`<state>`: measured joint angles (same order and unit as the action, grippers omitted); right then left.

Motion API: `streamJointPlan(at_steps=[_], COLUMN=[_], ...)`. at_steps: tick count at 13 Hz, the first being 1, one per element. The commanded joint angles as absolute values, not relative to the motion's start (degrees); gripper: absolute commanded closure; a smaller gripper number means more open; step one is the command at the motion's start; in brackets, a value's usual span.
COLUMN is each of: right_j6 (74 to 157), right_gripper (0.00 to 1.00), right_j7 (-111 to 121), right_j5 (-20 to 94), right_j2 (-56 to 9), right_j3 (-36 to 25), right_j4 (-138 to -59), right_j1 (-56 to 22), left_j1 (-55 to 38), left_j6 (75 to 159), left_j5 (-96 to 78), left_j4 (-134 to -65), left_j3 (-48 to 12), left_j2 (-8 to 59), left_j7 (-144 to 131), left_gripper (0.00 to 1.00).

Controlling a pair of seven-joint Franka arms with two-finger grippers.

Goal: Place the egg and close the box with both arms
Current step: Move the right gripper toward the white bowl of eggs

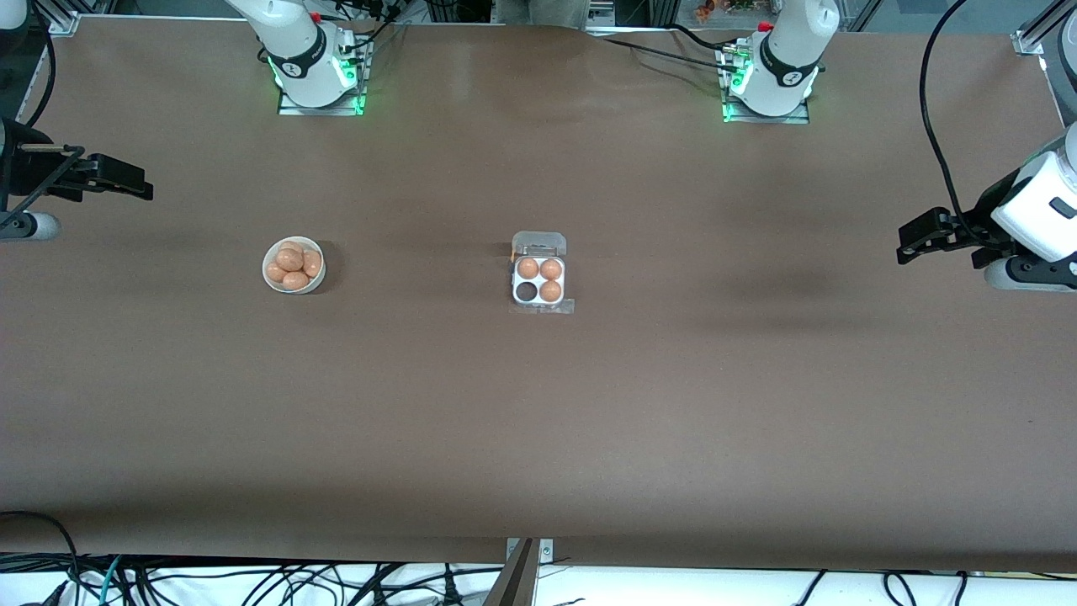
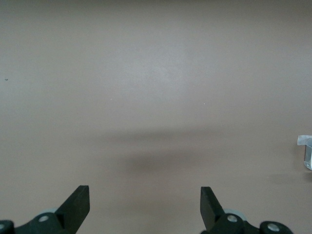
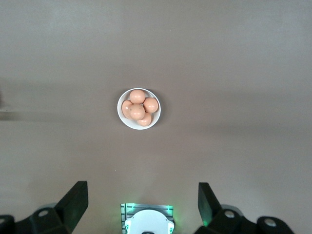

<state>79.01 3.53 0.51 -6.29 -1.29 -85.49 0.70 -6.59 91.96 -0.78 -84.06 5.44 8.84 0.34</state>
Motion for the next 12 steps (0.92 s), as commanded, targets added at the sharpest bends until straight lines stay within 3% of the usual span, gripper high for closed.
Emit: streamJointPlan(at_steps=[1,9,12], right_j6=[78.4,78.0,79.4], right_gripper=[0.00,0.00,0.00], right_j7=[3.6,2.2,1.1], right_j5=[0.4,0.2,0.4], right_j2=[-5.7,-5.2,-4.0], right_j3=[-0.5,0.8,1.8], right_j4=[-85.8,-85.8,-89.5], right_j1=[1.4,1.3,1.4], left_j1=[-6.4,-5.8,-5.8], left_j6=[91.2,91.2,91.2], left_j5=[-1.7,-1.7,-1.7], left_j4=[-82.4,-82.4,-82.4], left_j3=[5.8,5.8,5.8], left_j2=[9.5,9.5,9.6], left_j7=[1.7,1.7,1.8], left_gripper=[0.00,0.00,0.00])
